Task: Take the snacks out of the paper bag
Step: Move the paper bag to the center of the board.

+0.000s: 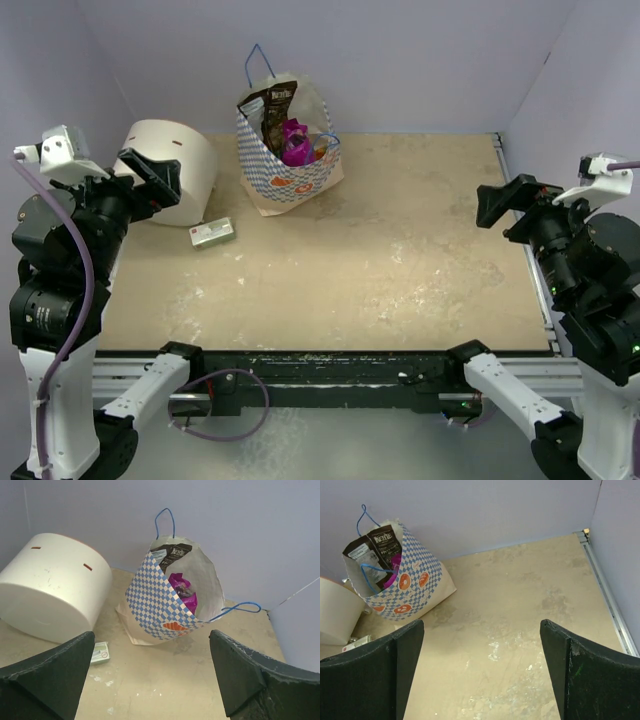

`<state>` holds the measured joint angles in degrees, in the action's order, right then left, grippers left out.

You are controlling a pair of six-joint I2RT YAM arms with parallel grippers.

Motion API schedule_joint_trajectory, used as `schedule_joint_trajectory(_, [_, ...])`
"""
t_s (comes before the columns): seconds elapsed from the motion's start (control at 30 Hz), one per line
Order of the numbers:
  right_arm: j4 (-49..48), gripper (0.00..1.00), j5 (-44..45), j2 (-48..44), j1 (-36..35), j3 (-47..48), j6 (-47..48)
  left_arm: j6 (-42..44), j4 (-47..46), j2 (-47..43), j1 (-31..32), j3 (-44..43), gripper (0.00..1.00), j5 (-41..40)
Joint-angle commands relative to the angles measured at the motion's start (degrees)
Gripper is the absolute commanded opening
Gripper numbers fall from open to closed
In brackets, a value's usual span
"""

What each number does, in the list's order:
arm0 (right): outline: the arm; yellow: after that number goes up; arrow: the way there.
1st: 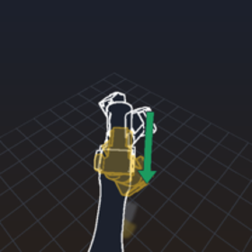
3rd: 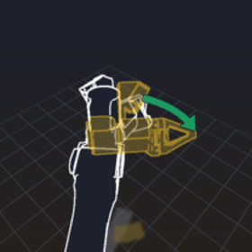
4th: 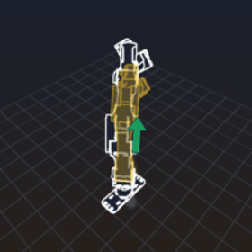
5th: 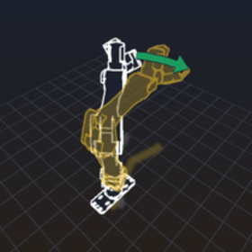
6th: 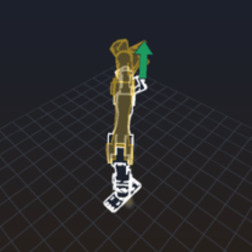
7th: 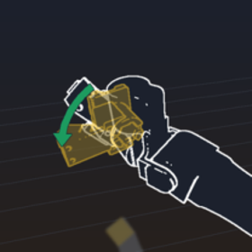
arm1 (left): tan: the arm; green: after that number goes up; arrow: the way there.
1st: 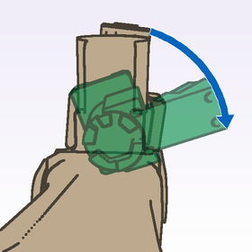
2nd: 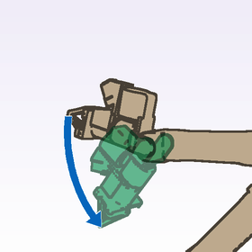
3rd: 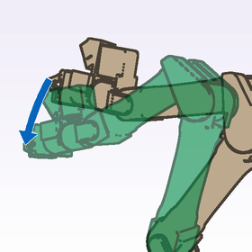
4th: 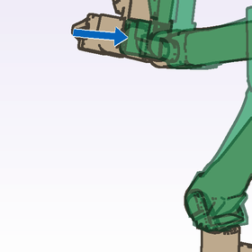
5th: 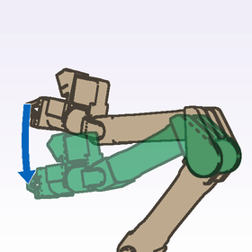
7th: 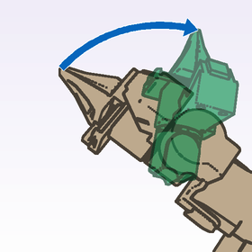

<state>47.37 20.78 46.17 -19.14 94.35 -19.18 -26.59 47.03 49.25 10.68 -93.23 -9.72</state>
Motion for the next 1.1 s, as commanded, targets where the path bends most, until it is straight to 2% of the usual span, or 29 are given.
schedule_joint_trajectory(0.0, [1.4, 0.99, -2.1, 1.1, 0.0, 0.0, -2.8, -1.2, -2.0, 0.2, 0.7, 0.7, 0.99, -0.2])
schedule_joint_trajectory(0.37, [1.6, 0.99, -7.8, 3.6, 0.0, 1.1, -2.2, -1.9, -9.3, 4.2, 1.4, 4.4, 0.99, 4.5])
schedule_joint_trajectory(0.6, [-0.2, 0.99, -11.8, 7.5, 0.0, 1.9, -0.3, -2.3, -15.6, 11.2, 1.6, 6.2, 0.99, 9.3])
schedule_joint_trajectory(0.73, [-3.7, 1.00, -15.0, 9.4, 0.0, 0.7, 0.9, -1.1, -19.5, 17.0, 1.6, 6.1, 0.99, 14.5])
schedule_joint_trajectory(0.87, [-7.4, 1.00, -18.5, 11.2, 0.0, -0.2, 2.5, 0.9, -23.6, 24.3, 1.7, 4.0, 0.99, 23.8])
schedule_joint_trajectory(0.93, [-8.5, 0.99, -18.9, 12.6, 0.0, -0.1, 3.2, 1.5, -22.5, 28.7, 1.7, 1.3, 0.99, 23.9])
schedule_joint_trajectory(1.07, [-10.7, 1.00, -17.7, 15.1, 0.0, -0.1, 3.8, 0.3, -20.0, 35.0, 1.7, -3.5, 0.99, 16.3])
